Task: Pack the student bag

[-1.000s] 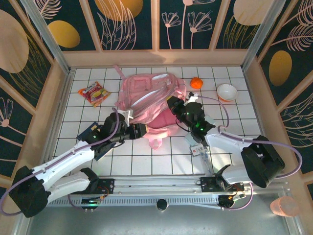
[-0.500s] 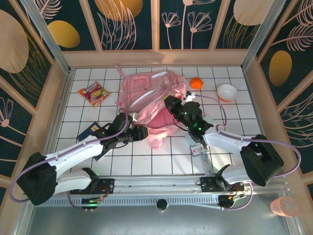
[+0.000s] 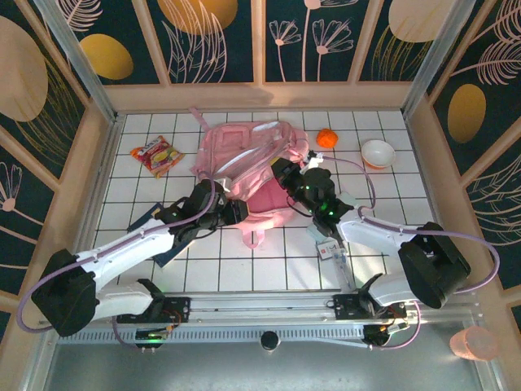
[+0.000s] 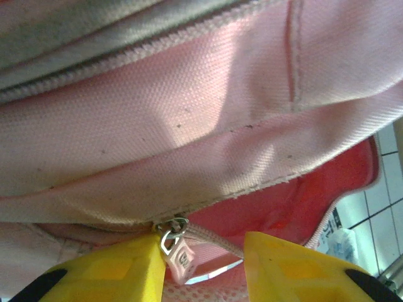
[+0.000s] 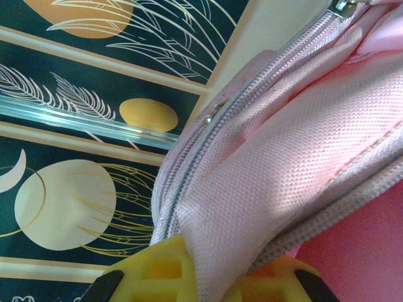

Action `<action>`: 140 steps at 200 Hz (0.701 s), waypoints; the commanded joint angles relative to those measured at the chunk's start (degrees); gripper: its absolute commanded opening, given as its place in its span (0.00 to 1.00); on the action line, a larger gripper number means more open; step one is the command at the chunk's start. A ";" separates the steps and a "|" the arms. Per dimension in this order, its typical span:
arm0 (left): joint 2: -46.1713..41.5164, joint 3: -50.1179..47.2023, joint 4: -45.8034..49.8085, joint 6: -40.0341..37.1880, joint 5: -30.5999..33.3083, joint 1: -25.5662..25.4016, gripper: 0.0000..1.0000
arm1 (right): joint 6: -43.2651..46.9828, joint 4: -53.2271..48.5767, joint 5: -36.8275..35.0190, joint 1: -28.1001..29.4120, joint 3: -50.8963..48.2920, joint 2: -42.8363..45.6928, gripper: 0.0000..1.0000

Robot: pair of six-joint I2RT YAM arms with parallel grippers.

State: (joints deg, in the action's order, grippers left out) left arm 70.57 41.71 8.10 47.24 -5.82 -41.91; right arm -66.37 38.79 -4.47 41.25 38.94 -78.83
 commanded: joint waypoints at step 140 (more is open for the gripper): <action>-4.01 0.31 4.02 -5.01 11.42 0.31 0.00 | 8.90 -7.28 16.99 -6.10 7.85 3.39 0.00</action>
State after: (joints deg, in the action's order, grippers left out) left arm 67.96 42.85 13.91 43.97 6.50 -41.95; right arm -63.00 31.07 6.20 35.90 41.80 -77.62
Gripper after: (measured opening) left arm 0.044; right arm 0.084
